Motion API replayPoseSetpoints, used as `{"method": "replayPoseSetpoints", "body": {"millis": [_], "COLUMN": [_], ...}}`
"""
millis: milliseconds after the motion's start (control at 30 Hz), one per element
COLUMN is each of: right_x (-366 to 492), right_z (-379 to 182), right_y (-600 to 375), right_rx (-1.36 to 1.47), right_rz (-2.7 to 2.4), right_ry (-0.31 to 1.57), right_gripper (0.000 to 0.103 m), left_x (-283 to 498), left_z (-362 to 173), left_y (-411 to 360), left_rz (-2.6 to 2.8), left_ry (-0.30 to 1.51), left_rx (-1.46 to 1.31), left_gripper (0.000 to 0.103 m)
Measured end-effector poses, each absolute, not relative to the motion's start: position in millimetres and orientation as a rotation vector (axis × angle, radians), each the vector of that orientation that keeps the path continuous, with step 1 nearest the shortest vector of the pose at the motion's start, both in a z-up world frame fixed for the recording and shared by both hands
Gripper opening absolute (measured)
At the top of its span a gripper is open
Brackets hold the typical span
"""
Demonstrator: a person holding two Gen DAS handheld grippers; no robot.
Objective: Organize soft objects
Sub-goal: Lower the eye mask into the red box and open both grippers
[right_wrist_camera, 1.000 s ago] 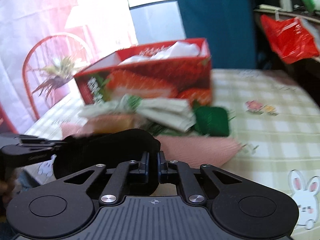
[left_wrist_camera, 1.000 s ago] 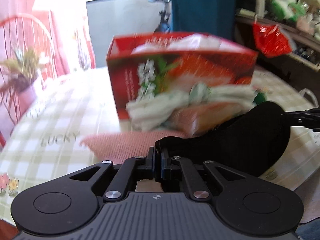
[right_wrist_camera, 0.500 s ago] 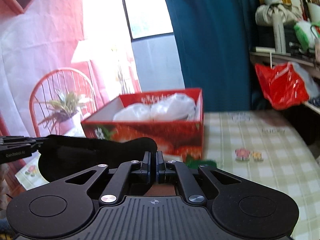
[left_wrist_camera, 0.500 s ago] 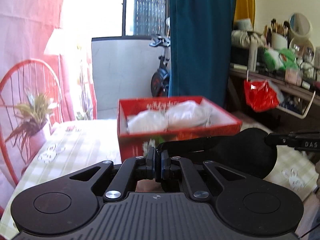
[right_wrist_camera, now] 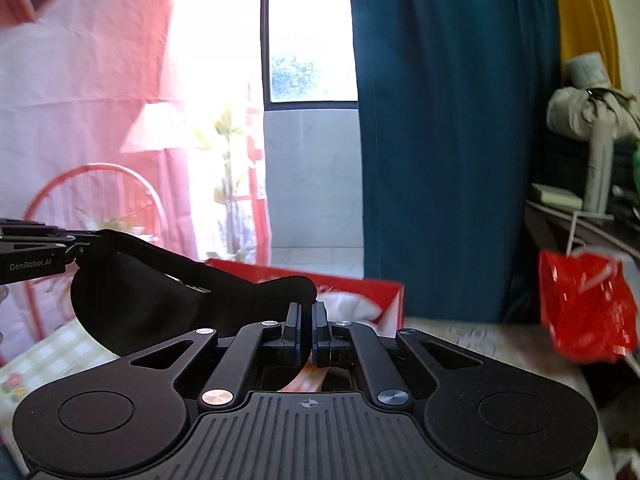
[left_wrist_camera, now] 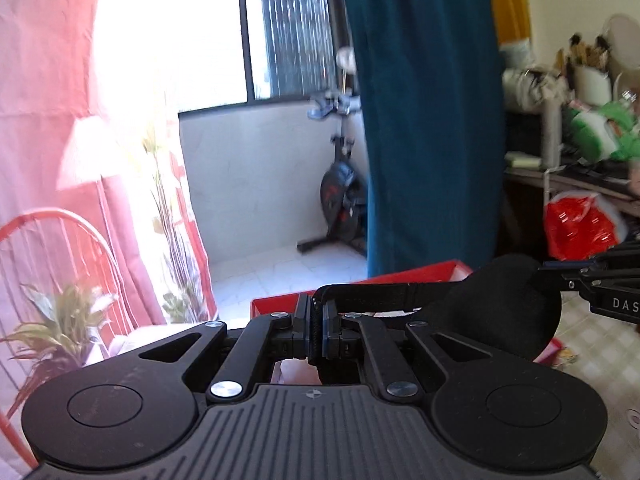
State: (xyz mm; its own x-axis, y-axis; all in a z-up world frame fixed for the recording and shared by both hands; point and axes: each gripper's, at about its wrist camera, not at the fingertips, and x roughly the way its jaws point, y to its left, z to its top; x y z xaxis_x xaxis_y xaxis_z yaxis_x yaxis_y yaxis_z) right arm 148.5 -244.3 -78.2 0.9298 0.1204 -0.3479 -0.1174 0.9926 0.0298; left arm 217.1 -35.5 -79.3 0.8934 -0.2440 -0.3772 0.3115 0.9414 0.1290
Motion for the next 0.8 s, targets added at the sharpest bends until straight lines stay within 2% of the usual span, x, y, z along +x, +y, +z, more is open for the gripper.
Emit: {"method": "replayPoseSetpoints", "body": {"millis": [300,500,667,733,767,800], "right_x": [225,240,246,245,244,241], "right_z": [-122,-148,-153,-153,-151,-149], "right_y": [-236,-228,-234,-236,-236,-237], "right_rx": [0.016,0.017,0.043,0.045,0.040,0.036], "right_rz": [0.122,0.121,0.097,0.093,0.094,0.095], "right_ry": [0.584,0.689,0.717,0.718,0.711,0.700], "right_gripper": [0.004,0.004,0.004,0.004,0.006,0.010], "left_x": [283,292,294,293,292,290], "left_z": [-130,-156,-158,-154,-151,-148], "left_y": [-59,-59,-54,-52,-51,-49], "left_rz": [-0.324,-0.325,-0.336,-0.354,-0.368,-0.383], "left_ry": [0.651,0.754,0.770,0.759,0.753,0.749], "left_rx": [0.193,0.205,0.190,0.175,0.165,0.155], "left_gripper": [0.006,0.006,0.007,0.012,0.017,0.030]}}
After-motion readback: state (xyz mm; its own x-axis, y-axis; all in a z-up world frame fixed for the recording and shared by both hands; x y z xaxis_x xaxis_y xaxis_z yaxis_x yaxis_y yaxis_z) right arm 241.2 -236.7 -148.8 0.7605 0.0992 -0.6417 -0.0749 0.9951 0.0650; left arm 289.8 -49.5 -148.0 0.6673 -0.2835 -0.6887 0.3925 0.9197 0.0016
